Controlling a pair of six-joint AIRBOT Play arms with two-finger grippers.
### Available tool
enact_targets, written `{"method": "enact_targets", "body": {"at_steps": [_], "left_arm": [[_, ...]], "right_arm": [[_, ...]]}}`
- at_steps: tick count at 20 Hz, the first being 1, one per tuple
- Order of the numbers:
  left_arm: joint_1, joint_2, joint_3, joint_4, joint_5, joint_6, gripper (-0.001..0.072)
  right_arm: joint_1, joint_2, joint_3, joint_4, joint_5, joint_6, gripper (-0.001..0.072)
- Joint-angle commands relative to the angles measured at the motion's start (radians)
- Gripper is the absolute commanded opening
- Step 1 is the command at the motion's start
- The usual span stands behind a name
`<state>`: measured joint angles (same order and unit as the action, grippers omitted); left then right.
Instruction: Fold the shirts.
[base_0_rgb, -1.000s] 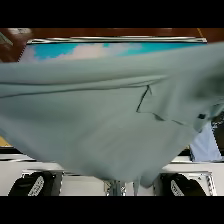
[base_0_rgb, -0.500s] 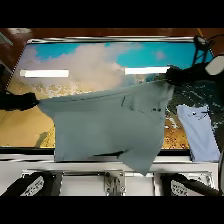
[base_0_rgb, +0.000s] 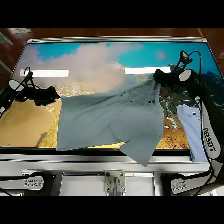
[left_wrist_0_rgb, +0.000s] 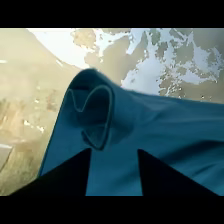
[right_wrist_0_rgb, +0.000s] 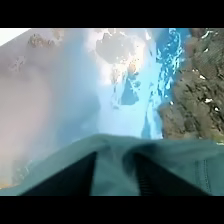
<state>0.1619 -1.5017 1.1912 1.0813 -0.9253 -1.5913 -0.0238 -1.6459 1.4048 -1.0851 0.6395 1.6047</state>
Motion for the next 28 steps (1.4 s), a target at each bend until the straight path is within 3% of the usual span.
{"method": "enact_targets", "body": {"at_steps": [1, 3, 5, 6, 8, 9, 10, 14, 19, 23, 28], "left_arm": [[0.045, -0.058, 0.042, -0.054, -0.150, -0.025, 0.0472], [0.120, -0.056, 0.115, 0.030, -0.393, -0.021, 0.0472], [0.189, -0.038, 0.140, 0.122, -0.638, 0.056, 0.0470], [0.212, -0.014, 0.117, 0.153, -0.708, 0.097, 0.0470], [0.254, 0.065, -0.007, 0.168, -0.723, 0.130, 0.0474], [0.272, 0.108, -0.105, 0.167, -0.694, 0.129, 0.0579], [0.283, 0.146, -0.206, 0.168, -0.658, 0.131, 0.0713], [0.317, 0.206, -0.493, 0.134, -0.557, 0.246, 0.0711], [0.317, 0.195, -0.602, -0.023, -0.401, 0.261, 0.0709], [0.305, 0.162, -0.625, -0.037, -0.365, 0.263, 0.0706], [0.293, 0.147, -0.642, -0.071, -0.325, 0.263, 0.0626]], "right_arm": [[-0.011, -0.004, 0.015, 0.062, 0.054, -0.023, 0.0665], [-0.056, 0.051, 0.062, -0.037, 0.275, -0.124, 0.0664], [-0.126, 0.116, 0.079, -0.239, 0.552, -0.149, 0.0648], [-0.169, 0.138, 0.077, -0.316, 0.698, -0.160, 0.0566], [-0.275, 0.163, 0.036, -0.337, 0.907, -0.217, 0.0555], [-0.333, 0.173, -0.006, -0.294, 0.955, -0.224, 0.0556], [-0.386, 0.181, -0.056, -0.226, 0.970, -0.224, 0.0557], [-0.482, 0.189, -0.219, 0.076, 0.944, -0.305, 0.0557], [-0.472, 0.188, -0.248, 0.084, 0.865, -0.309, 0.0557], [-0.472, 0.188, -0.248, 0.042, 0.843, -0.309, 0.0556], [-0.472, 0.188, -0.248, 0.009, 0.842, -0.299, 0.0556]]}}
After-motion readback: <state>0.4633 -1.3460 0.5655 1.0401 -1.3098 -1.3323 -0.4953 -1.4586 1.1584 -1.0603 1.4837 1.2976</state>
